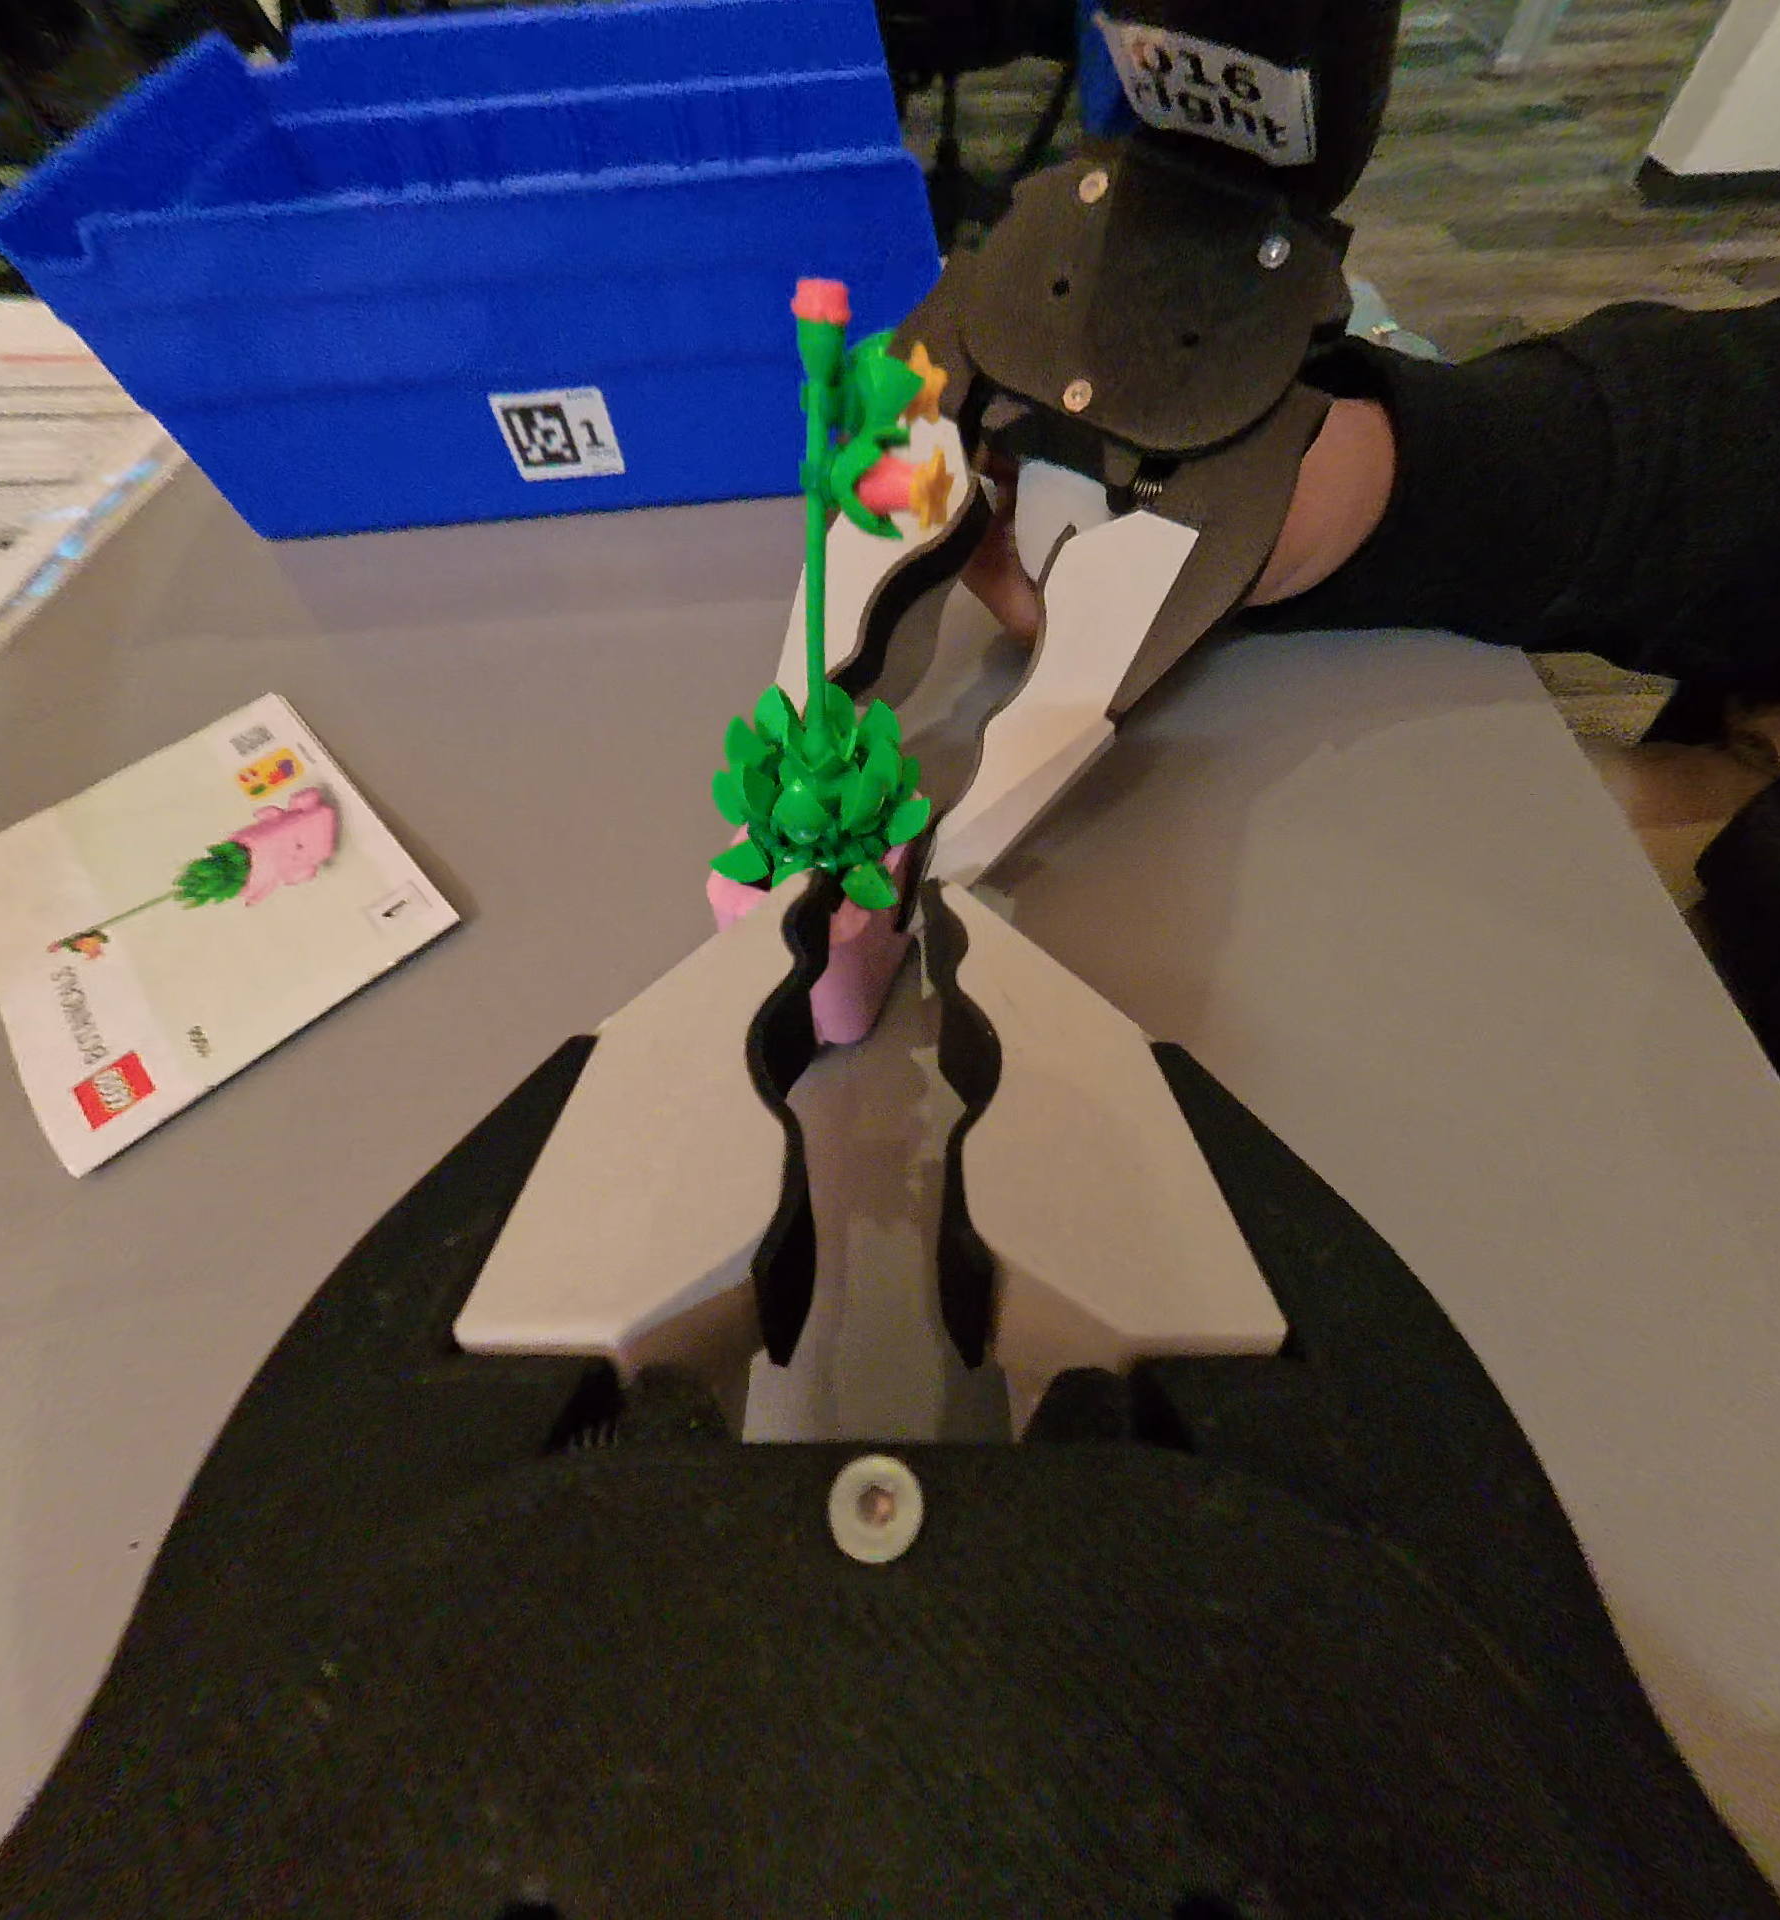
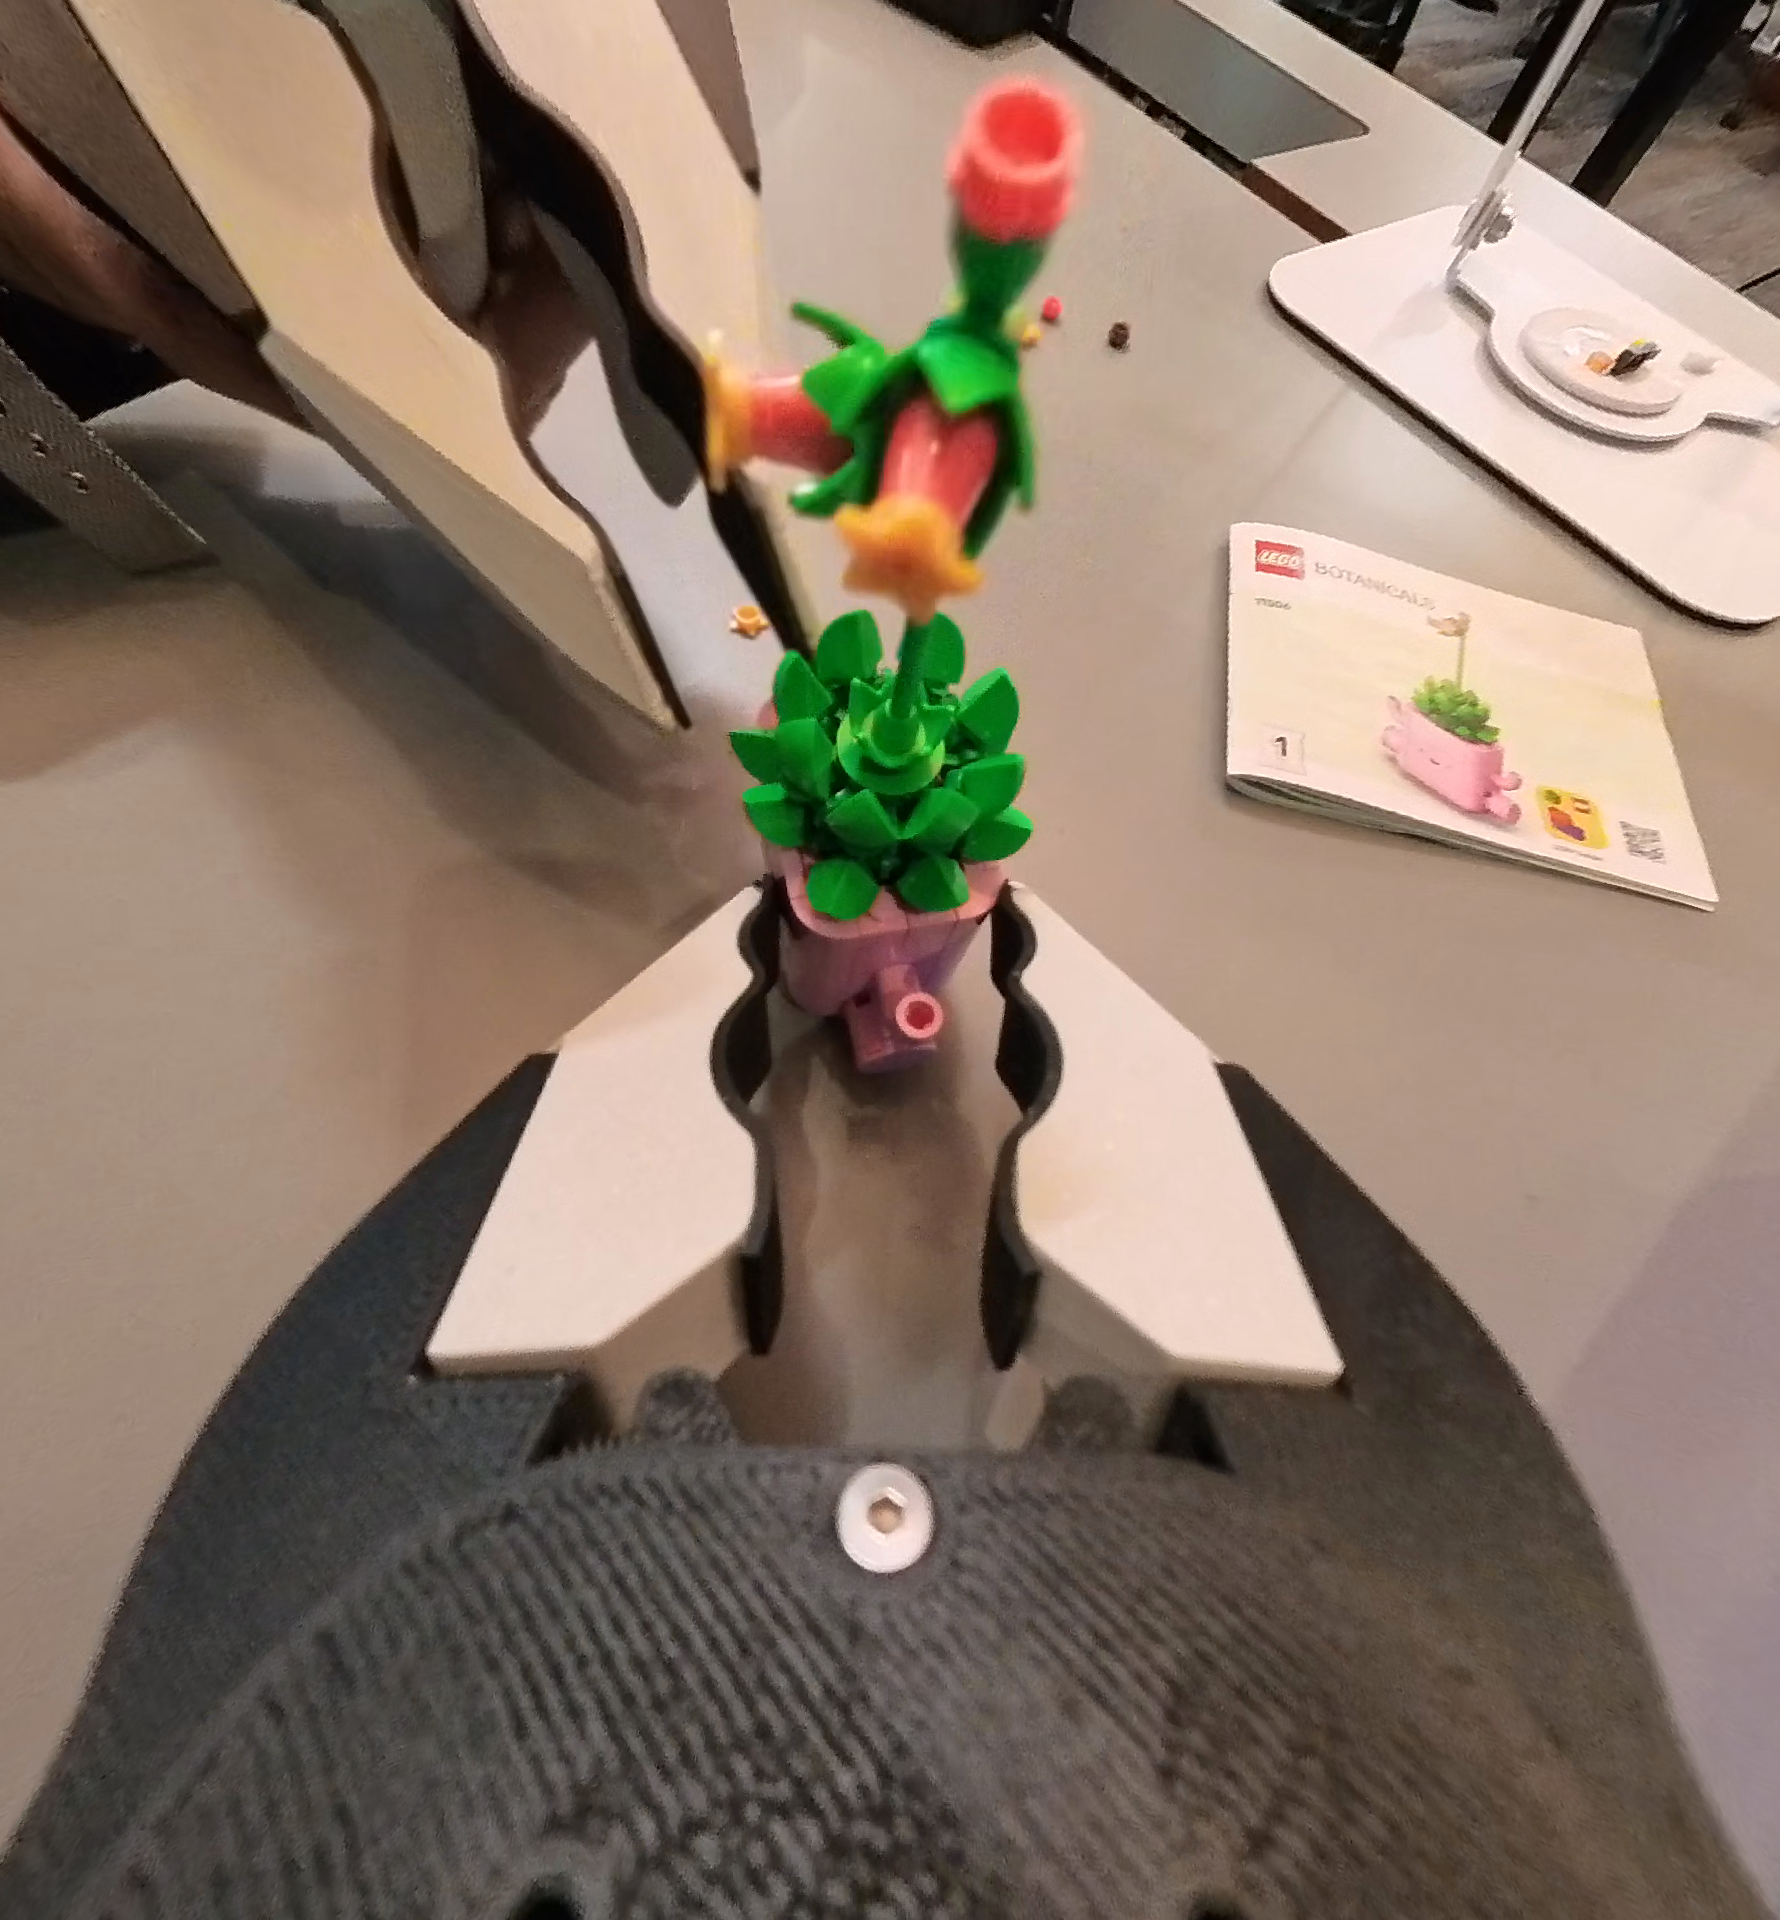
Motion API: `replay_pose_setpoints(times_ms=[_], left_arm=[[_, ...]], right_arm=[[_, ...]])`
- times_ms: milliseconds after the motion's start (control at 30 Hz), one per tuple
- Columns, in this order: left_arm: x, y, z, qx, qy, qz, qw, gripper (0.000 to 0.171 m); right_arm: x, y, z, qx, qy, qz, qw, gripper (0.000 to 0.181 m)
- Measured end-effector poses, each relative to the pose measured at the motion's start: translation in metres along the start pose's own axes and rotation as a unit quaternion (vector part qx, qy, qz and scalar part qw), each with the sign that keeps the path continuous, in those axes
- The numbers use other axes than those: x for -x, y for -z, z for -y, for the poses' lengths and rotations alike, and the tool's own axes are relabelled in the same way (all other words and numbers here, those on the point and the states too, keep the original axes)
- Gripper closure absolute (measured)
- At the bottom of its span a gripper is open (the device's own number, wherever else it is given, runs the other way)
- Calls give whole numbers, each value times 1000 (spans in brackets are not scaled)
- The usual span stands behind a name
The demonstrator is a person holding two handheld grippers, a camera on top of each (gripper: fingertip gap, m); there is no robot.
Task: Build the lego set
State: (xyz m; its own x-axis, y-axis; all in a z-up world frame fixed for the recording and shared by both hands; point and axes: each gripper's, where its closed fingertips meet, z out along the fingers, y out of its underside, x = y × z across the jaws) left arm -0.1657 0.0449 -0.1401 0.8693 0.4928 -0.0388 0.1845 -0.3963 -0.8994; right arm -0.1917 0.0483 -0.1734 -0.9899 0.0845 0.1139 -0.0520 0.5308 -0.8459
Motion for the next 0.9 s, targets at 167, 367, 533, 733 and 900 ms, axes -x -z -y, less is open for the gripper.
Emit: replay_pose_setpoints(times_ms=[167, 367, 533, 733, 900], left_arm=[[14, 3, 5, -13, -31, 61, 998, 122], [14, -7, 3, -9, -56, 87, 995, 89], [-5, -19, -14, 38, -19, 7, 999, 108], [-4, -14, -7, 16, -6, 1, 1000, 128], [-5, -12, -3, 4, 1, -4, 1000, 134]], right_arm=[[1, 0, 0, -1, 1, 3, 1000, 142], [10, 2, 0, -5, 16, 42, 999, 142], [13, 6, 0, -10, 20, 59, 998, 143], [16, 8, -1, -10, 22, 73, 997, 143], [17, 9, -2, -10, 17, 82, 996, 143]])
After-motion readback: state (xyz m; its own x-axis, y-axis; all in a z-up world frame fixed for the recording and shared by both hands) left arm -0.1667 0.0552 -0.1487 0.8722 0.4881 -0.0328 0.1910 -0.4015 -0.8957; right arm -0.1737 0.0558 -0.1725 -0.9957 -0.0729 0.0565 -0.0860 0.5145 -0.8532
